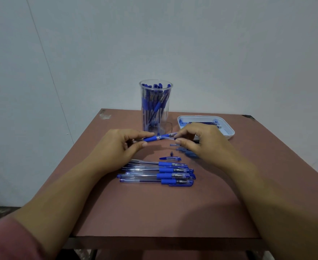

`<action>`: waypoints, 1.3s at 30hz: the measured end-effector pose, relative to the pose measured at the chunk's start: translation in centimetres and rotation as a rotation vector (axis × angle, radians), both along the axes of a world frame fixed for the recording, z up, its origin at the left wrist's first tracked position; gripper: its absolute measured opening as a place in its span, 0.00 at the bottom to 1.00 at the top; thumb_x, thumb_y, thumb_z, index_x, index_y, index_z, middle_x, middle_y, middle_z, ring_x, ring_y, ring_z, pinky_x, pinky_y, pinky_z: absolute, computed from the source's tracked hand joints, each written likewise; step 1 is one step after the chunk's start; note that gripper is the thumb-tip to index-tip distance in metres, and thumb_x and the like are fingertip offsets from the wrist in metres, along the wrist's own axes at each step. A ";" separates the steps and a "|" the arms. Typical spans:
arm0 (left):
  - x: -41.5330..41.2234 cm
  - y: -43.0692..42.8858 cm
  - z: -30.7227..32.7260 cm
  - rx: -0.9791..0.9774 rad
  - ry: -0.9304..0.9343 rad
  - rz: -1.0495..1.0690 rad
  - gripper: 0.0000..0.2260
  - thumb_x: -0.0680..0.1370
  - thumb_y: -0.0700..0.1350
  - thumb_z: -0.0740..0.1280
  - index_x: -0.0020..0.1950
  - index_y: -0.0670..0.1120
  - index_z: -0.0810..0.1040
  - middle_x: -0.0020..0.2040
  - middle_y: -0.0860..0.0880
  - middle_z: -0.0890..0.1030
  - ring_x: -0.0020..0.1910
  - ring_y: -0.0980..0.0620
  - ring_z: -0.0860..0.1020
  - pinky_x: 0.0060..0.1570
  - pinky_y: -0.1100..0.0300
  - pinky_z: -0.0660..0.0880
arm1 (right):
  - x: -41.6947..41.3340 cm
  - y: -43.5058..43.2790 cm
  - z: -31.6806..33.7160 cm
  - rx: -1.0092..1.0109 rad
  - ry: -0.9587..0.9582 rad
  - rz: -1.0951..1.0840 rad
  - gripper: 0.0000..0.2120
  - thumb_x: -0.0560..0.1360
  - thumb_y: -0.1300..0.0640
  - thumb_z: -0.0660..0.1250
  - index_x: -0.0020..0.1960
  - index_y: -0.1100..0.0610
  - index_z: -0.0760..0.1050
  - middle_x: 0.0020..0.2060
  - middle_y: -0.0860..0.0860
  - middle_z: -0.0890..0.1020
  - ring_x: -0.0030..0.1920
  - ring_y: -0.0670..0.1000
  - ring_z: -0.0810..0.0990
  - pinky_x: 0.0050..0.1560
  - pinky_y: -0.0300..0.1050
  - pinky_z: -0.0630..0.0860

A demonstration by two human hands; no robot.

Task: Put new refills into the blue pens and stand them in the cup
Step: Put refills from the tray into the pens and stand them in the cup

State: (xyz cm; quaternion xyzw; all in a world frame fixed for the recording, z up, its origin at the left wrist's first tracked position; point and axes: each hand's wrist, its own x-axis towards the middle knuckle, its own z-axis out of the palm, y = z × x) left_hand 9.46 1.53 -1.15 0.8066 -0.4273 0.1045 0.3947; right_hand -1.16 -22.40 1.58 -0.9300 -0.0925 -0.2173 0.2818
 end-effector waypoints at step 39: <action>-0.3 0.0 0.2 0.091 -0.036 -0.071 0.15 0.76 0.50 0.70 0.58 0.68 0.77 0.50 0.66 0.82 0.40 0.45 0.82 0.45 0.50 0.79 | -1.3 -0.4 0.6 -0.050 0.106 -0.022 0.11 0.74 0.49 0.71 0.52 0.37 0.74 0.46 0.40 0.79 0.49 0.42 0.76 0.49 0.38 0.73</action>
